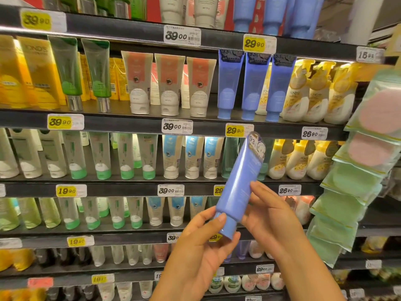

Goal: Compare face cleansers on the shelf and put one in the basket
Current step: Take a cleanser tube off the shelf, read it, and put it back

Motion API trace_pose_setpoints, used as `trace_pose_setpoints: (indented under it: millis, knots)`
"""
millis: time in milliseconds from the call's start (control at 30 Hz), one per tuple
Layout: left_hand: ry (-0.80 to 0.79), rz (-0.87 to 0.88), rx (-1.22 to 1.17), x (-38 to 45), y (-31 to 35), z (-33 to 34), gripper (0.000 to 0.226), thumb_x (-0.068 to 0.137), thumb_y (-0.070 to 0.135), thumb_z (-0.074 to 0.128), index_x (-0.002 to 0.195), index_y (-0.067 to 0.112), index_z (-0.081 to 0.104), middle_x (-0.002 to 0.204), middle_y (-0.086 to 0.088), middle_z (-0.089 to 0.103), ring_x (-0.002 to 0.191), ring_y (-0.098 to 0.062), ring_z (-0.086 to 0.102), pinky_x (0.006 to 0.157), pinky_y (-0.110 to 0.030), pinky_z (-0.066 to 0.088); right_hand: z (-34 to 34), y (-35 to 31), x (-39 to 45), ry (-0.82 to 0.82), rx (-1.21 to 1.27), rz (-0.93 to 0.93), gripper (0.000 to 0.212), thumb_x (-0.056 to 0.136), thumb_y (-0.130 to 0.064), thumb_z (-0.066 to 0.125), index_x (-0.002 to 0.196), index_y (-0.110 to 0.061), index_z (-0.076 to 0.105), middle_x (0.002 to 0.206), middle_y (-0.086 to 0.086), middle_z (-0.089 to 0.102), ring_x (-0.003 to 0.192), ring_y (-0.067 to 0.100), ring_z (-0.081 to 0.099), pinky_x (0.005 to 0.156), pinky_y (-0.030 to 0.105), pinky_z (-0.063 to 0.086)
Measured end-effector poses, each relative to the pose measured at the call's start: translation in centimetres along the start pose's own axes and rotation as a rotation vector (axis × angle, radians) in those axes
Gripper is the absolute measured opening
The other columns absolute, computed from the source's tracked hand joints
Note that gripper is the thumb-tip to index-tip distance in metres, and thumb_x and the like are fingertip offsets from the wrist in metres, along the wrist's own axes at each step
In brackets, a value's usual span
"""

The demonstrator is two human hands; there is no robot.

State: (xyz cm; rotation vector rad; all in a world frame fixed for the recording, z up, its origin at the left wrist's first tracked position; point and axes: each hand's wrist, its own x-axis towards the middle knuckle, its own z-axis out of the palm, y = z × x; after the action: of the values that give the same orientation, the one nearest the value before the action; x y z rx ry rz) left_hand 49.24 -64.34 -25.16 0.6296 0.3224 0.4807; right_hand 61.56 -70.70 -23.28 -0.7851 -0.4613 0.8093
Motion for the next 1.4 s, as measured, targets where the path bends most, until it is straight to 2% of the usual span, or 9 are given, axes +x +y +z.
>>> trace_pose_setpoints:
  millis: [133, 233, 433, 600, 733, 900, 1033, 1133, 1400]
  knots:
    - [-0.058, -0.113, -0.029, -0.2, -0.2, 0.7, 0.025, 0.057, 0.001, 0.068, 0.081, -0.004, 0.062, 0.075, -0.026, 0.067, 0.056, -0.032, 0.065, 0.053, -0.037, 0.057, -0.2, -0.3, -0.1, 0.075, -0.040, 0.055, 0.049, 0.073, -0.021, 0.060, 0.117, 0.003, 0.058, 0.100, 0.021, 0.063, 0.085, 0.031, 0.062, 0.067, 0.041, 0.055]
    - [-0.098, -0.163, -0.084, -0.1, -0.4, 1.4, 0.034, 0.058, 0.003, 0.068, 0.089, -0.006, 0.058, 0.085, -0.032, 0.066, 0.060, -0.034, 0.066, 0.052, -0.037, 0.057, -0.3, -0.8, -0.3, 0.131, -0.007, 0.091, 0.054, 0.072, -0.023, 0.061, 0.119, 0.005, 0.056, 0.102, 0.024, 0.063, 0.084, 0.032, 0.063, 0.063, 0.038, 0.055]
    - [-0.147, -0.240, -0.126, 1.2, -1.4, 3.1, 0.059, 0.060, 0.006, 0.069, 0.114, -0.010, 0.053, 0.095, -0.033, 0.065, 0.063, -0.034, 0.067, 0.053, -0.036, 0.057, -1.2, -2.8, -0.5, 0.225, 0.036, 0.097, 0.026, 0.085, -0.023, 0.057, 0.094, 0.000, 0.062, 0.070, 0.016, 0.069, 0.056, 0.026, 0.068, 0.047, 0.032, 0.055]
    - [-0.232, -0.212, -0.038, 3.2, -1.7, 4.7, 0.040, 0.062, 0.005, 0.067, 0.099, -0.009, 0.057, 0.088, -0.031, 0.067, 0.063, -0.033, 0.068, 0.053, -0.036, 0.057, -1.8, -5.0, 0.4, 0.218, -0.032, 0.027, 0.035, 0.079, -0.023, 0.061, 0.105, 0.000, 0.061, 0.079, 0.017, 0.069, 0.061, 0.027, 0.067, 0.051, 0.033, 0.055]
    - [-0.279, -0.092, 0.100, 5.2, -1.5, 6.7, 0.021, 0.058, 0.005, 0.069, 0.078, -0.002, 0.069, 0.085, -0.028, 0.068, 0.069, -0.032, 0.069, 0.061, -0.037, 0.059, -2.3, -7.8, 1.8, 0.172, -0.109, -0.137, 0.036, 0.074, -0.020, 0.061, 0.104, -0.002, 0.060, 0.089, 0.015, 0.066, 0.074, 0.025, 0.065, 0.070, 0.038, 0.056]
    - [-0.334, 0.083, 0.364, 8.1, -0.9, 9.6, 0.040, 0.062, 0.008, 0.074, 0.100, 0.003, 0.062, 0.086, -0.012, 0.072, 0.076, -0.020, 0.069, 0.071, -0.031, 0.058, -2.9, -11.7, 3.9, 0.100, -0.193, -0.302, 0.024, 0.072, -0.019, 0.061, 0.093, -0.009, 0.059, 0.074, 0.001, 0.070, 0.066, 0.014, 0.067, 0.064, 0.032, 0.056]
    - [-0.296, 0.295, 0.711, 10.7, 0.1, 12.4, 0.034, 0.063, 0.019, 0.079, 0.095, 0.019, 0.068, 0.094, 0.003, 0.074, 0.084, -0.011, 0.069, 0.073, -0.022, 0.054, -3.3, -14.8, 5.7, 0.024, -0.261, -0.409, 0.031, 0.074, -0.018, 0.061, 0.103, -0.008, 0.060, 0.085, 0.001, 0.072, 0.077, 0.015, 0.069, 0.070, 0.032, 0.057]
    - [-0.263, 0.470, 0.889, 12.8, 0.7, 15.0, 0.031, 0.069, 0.013, 0.081, 0.093, 0.025, 0.066, 0.091, 0.014, 0.073, 0.083, 0.000, 0.067, 0.066, -0.010, 0.048, -3.4, -17.3, 7.3, -0.036, -0.265, -0.476, 0.033, 0.074, -0.016, 0.060, 0.106, -0.008, 0.058, 0.086, 0.000, 0.072, 0.080, 0.013, 0.069, 0.068, 0.029, 0.058]
    - [-0.205, 0.862, 1.151, 18.1, 1.6, 23.8, 0.040, 0.066, 0.029, 0.083, 0.098, 0.033, 0.059, 0.101, 0.011, 0.063, 0.083, 0.001, 0.060, 0.067, -0.008, 0.045, -4.2, -25.5, 11.5, -0.133, -0.274, -0.669, 0.034, 0.069, -0.018, 0.062, 0.102, -0.015, 0.060, 0.082, -0.001, 0.071, 0.078, 0.012, 0.070, 0.065, 0.026, 0.057]
